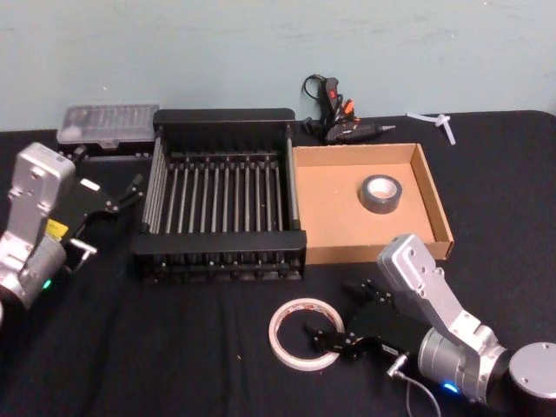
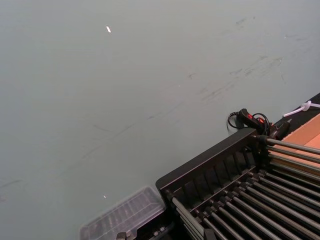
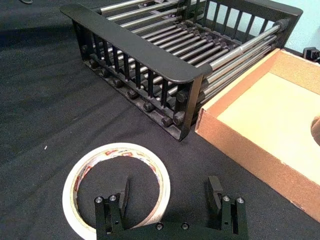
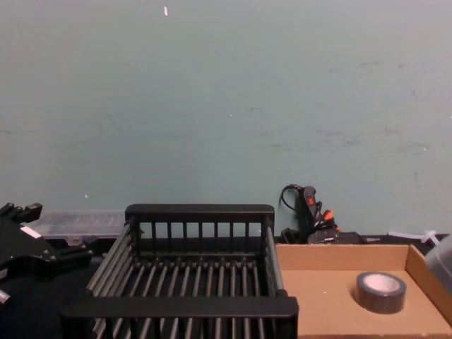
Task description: Pick up the white tape and place it into the black box , Pick up the silver tape and place it into the brown box.
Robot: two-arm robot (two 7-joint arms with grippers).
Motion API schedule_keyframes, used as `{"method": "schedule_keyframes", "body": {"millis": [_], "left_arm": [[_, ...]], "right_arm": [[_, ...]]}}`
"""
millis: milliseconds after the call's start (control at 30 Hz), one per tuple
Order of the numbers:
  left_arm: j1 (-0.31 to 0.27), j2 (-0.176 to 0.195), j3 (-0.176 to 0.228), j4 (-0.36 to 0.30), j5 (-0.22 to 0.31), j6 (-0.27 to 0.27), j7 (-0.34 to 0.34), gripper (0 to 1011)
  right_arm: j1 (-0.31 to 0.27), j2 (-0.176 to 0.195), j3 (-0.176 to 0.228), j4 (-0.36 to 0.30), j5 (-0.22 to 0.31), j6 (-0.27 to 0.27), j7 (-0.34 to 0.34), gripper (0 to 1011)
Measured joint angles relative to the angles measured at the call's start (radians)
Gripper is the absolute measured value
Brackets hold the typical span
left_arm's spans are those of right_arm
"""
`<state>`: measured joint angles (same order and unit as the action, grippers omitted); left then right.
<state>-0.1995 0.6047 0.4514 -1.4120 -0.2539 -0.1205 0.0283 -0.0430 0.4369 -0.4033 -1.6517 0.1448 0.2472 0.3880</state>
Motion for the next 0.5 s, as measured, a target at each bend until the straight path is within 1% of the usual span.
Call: {"method": "schedule_keyframes", "body": {"millis": [500], "left_arm": [[0.0,0.0,0.0,0.0,0.0,0.0,0.0,1001]], "right_arm": [[0.001,-0.001,0.0,0.001,-0.004,0.002,-0.002,994]]}}
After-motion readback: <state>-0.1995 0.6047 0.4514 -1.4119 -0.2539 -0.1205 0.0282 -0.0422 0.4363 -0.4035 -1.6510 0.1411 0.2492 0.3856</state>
